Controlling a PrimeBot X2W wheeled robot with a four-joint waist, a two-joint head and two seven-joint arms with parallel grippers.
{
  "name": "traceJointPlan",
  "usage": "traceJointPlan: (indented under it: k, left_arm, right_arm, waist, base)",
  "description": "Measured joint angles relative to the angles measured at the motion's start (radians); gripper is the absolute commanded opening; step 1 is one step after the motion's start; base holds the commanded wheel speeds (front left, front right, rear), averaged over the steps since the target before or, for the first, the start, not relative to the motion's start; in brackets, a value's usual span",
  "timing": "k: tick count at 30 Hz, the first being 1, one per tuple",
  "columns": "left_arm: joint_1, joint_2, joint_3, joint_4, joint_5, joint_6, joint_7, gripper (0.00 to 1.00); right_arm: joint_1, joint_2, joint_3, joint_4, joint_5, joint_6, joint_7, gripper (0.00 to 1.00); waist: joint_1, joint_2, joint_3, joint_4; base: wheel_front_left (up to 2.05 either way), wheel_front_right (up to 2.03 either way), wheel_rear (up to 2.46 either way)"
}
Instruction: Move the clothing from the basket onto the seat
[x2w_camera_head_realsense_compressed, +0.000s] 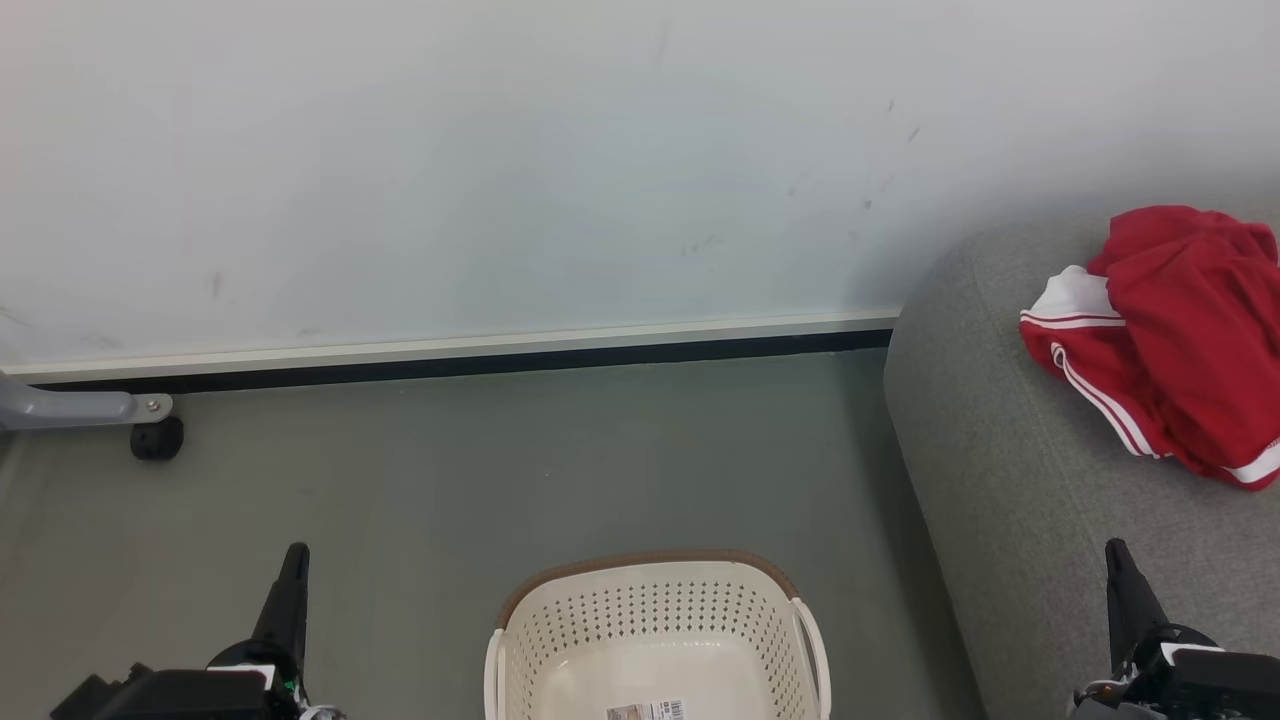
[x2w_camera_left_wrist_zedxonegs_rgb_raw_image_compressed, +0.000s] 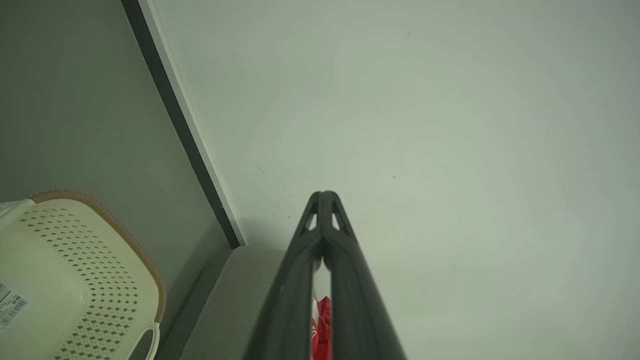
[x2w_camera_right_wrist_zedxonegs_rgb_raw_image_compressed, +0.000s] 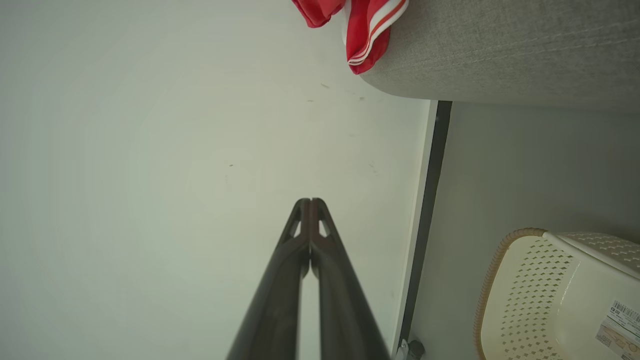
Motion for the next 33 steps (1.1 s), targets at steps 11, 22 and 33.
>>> traceJointPlan:
  k: [11, 22, 33]
  left_arm:
    - [0.0, 0.0, 0.0, 0.0, -0.001, 0.0, 0.0, 0.0]
    - [0.0, 0.0, 0.0, 0.001, -0.001, 0.0, 0.0, 0.0]
    - [0.0, 0.0, 0.0, 0.001, -0.001, 0.0, 0.0, 0.0]
  right_arm:
    - [0.0, 0.0, 0.0, 0.0, 0.0, 0.001, 0.0, 0.0]
    - [0.0, 0.0, 0.0, 0.0, 0.0, 0.001, 0.0, 0.0]
    - [0.0, 0.0, 0.0, 0.0, 0.0, 0.001, 0.0, 0.0]
  waist:
    - [0.0, 0.0, 0.0, 0.0]
    - [0.0, 0.0, 0.0, 0.0]
    - [0.0, 0.0, 0.0, 0.0]
  base:
    - [0.0, 0.0, 0.0]
    - [0.0, 0.0, 0.0]
    - [0.0, 0.0, 0.0]
